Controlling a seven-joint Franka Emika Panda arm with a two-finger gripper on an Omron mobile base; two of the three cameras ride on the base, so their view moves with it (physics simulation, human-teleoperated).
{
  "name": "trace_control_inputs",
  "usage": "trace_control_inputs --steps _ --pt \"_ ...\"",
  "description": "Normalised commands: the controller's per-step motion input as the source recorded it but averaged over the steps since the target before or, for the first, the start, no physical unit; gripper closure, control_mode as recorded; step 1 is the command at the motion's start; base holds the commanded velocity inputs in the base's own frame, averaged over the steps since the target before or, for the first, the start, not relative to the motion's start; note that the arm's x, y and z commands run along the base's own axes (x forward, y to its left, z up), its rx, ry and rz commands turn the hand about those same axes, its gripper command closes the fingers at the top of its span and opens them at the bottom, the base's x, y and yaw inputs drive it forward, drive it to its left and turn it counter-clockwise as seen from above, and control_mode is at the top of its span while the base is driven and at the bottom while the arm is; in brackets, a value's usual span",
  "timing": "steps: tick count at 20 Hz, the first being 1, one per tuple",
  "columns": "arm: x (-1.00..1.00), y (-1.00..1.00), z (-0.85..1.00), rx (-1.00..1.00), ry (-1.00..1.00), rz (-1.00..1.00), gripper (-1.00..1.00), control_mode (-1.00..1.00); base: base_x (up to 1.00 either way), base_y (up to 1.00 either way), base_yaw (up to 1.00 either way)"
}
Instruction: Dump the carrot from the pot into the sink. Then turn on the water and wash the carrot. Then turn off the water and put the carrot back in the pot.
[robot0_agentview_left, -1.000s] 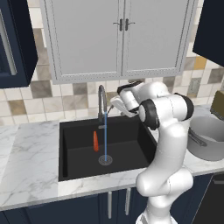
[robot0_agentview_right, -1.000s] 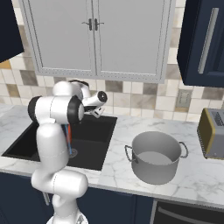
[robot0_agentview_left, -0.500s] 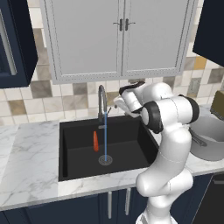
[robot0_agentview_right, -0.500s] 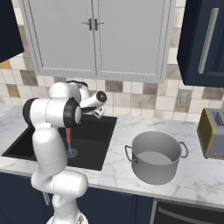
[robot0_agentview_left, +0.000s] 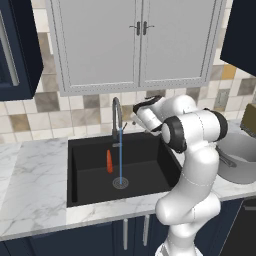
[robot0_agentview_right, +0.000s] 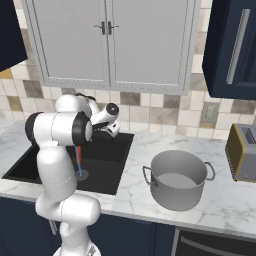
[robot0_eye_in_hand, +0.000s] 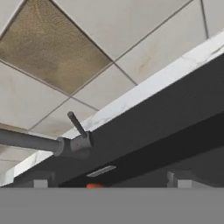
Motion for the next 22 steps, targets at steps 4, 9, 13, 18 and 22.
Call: trace_control_inputs --steps 4,9,13,18,22 --pt "0.09 0.00 0.00 0.00 0.10 -0.02 -1.00 -1.00 0.00 0.00 0.00" --pt "0.09 0.00 -0.03 0.00 0.12 0.00 -1.00 -1.00 0.00 0.00 0.00" --pt "0.12 0.00 -0.12 -0.03 0.12 0.00 -1.00 -1.00 0.00 0.00 0.00" --pt "0.04 0.00 -0.25 -0.08 0.09 0.00 -1.00 -1.00 0.00 0.00 0.00" --pt "0.00 0.02 -0.24 -0.10 0.06 0.00 -1.00 -1.00 0.00 0.00 0.00"
